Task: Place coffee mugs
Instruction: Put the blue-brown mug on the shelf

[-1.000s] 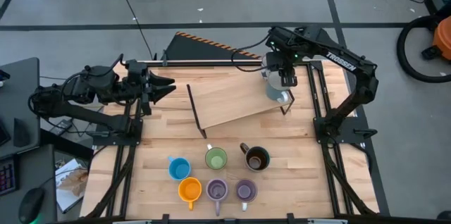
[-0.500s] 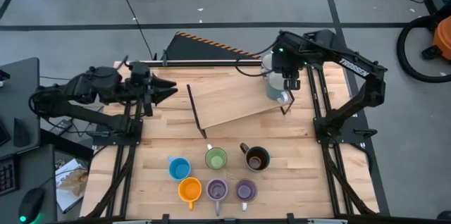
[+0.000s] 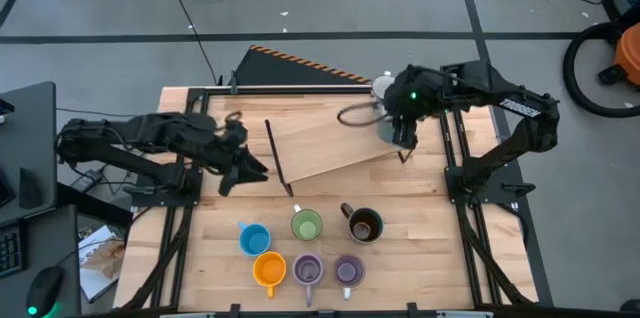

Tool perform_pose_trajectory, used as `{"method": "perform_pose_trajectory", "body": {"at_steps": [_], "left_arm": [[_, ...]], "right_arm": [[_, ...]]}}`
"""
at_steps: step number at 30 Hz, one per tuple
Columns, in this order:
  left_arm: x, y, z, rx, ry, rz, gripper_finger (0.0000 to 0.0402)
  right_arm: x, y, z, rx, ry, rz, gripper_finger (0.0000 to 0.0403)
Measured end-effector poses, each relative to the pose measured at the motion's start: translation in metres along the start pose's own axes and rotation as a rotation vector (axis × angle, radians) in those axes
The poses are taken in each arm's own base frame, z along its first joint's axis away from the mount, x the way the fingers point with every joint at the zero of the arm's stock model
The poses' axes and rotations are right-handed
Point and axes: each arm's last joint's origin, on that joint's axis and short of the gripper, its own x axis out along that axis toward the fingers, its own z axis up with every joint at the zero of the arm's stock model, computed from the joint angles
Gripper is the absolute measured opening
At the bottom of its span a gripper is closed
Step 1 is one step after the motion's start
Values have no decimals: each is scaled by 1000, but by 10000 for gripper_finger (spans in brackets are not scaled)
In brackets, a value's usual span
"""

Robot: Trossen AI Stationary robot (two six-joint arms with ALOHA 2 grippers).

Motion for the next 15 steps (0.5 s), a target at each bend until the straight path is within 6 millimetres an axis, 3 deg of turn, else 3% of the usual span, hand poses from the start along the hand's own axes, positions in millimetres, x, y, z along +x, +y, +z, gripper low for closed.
{"method": "perform_pose_trajectory", "body": {"at_steps": [7, 15], "left_arm": [[27, 2, -3, -14, 72, 37, 151], [26, -6, 5, -35, -5, -63, 151]], "right_arm": [[4, 44, 2, -66, 30, 98, 159], [17, 103, 2, -200, 107, 264, 159]]}}
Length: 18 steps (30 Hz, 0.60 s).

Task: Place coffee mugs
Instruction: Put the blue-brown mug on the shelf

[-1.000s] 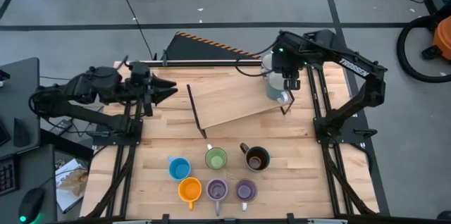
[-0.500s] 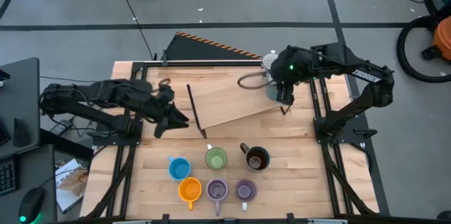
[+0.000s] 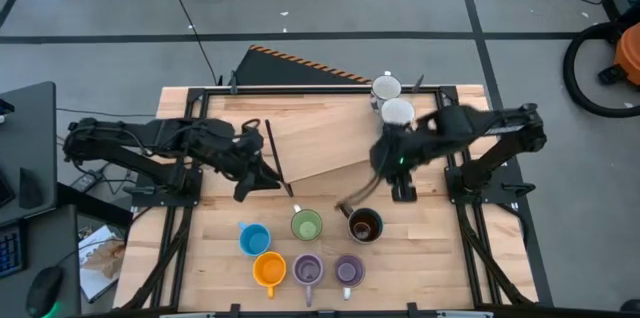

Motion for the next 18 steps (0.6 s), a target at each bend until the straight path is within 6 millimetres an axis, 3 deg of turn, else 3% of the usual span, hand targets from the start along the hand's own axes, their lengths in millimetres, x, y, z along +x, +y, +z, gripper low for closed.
{"method": "perform_pose_trajectory", "body": {"at_steps": [7, 18], "left_arm": [[-7, -13, 14, 44, -153, -127, 151], [-31, -31, 30, 150, -368, -303, 151]], "right_arm": [[33, 45, 10, -109, 83, 95, 175], [89, 87, 18, -153, 235, 149, 239]]}}
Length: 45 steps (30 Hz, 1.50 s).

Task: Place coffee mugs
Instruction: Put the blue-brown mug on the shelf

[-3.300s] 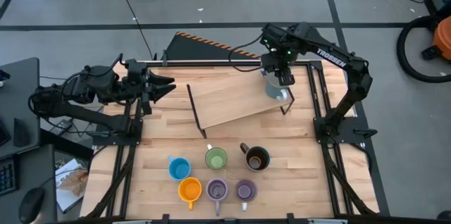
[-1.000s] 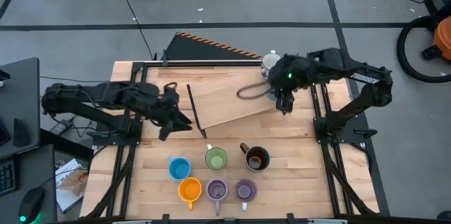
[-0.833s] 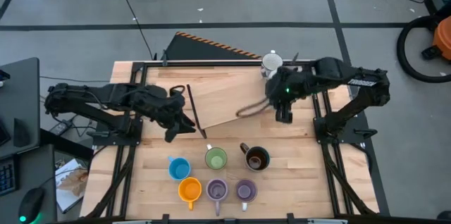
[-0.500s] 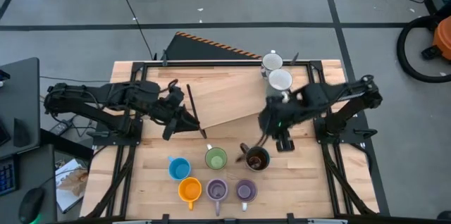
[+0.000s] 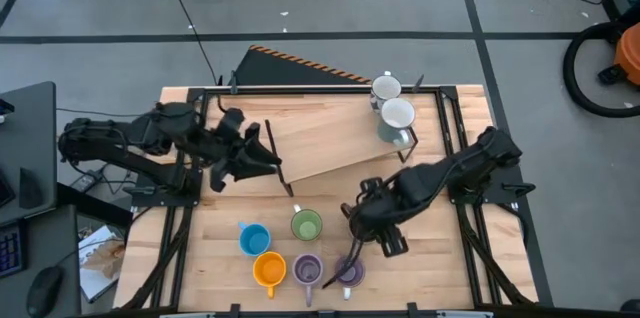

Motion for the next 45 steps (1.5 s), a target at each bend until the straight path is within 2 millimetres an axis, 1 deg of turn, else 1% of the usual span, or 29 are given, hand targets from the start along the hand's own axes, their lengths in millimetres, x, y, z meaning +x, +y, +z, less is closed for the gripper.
{"method": "perform_pose_trajectory", "body": {"at_steps": [5, 9, 16, 20, 25, 30, 33, 39, 42, 45], "left_arm": [[-7, -4, 3, 5, -20, -14, 151], [-12, -6, 6, 10, -37, -26, 151], [-20, -12, 12, 73, -92, -61, 151], [-23, -15, 16, 101, -123, -79, 151], [-23, -16, 16, 102, -128, -82, 151], [-23, -15, 16, 104, -126, -81, 151], [-23, -15, 16, 104, -126, -80, 151], [-23, -15, 16, 102, -125, -80, 151], [-23, -15, 16, 102, -124, -79, 151], [-23, -15, 16, 103, -125, -78, 151]], "right_arm": [[29, 15, 6, -90, 77, -6, 240], [54, 20, 2, -118, 129, 8, 230], [93, 17, -7, -139, 124, 34, 201], [116, 16, -18, -155, 153, 28, 189], [133, 11, -29, -192, 179, -32, 176], [140, 11, -28, -264, 136, -43, 159], [141, 11, -26, -266, 113, -39, 145], [141, 10, -27, -263, 123, -37, 95], [135, 11, -25, -257, 138, -39, 68], [123, 12, -22, -251, 162, -32, 46]]}}
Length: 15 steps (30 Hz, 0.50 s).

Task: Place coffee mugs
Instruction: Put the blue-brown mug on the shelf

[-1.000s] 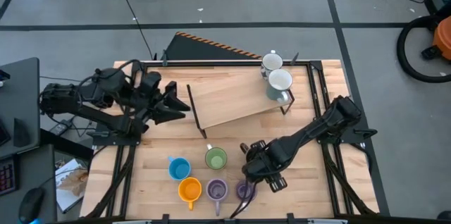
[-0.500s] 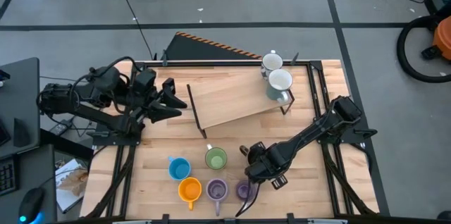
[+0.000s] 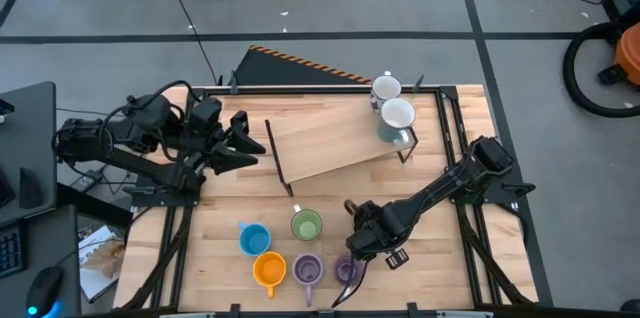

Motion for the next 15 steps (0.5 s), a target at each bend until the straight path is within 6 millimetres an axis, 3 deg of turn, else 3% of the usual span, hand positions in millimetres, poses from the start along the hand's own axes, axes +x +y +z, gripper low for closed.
{"method": "perform_pose_trajectory", "body": {"at_steps": [6, 15], "left_arm": [[0, 1, -1, -1, 12, 7, 151], [0, 2, -3, -1, 33, 19, 151]], "right_arm": [[-39, -3, 7, 4, 0, 2, 40], [-125, -26, 13, 55, -145, -8, 46]]}}
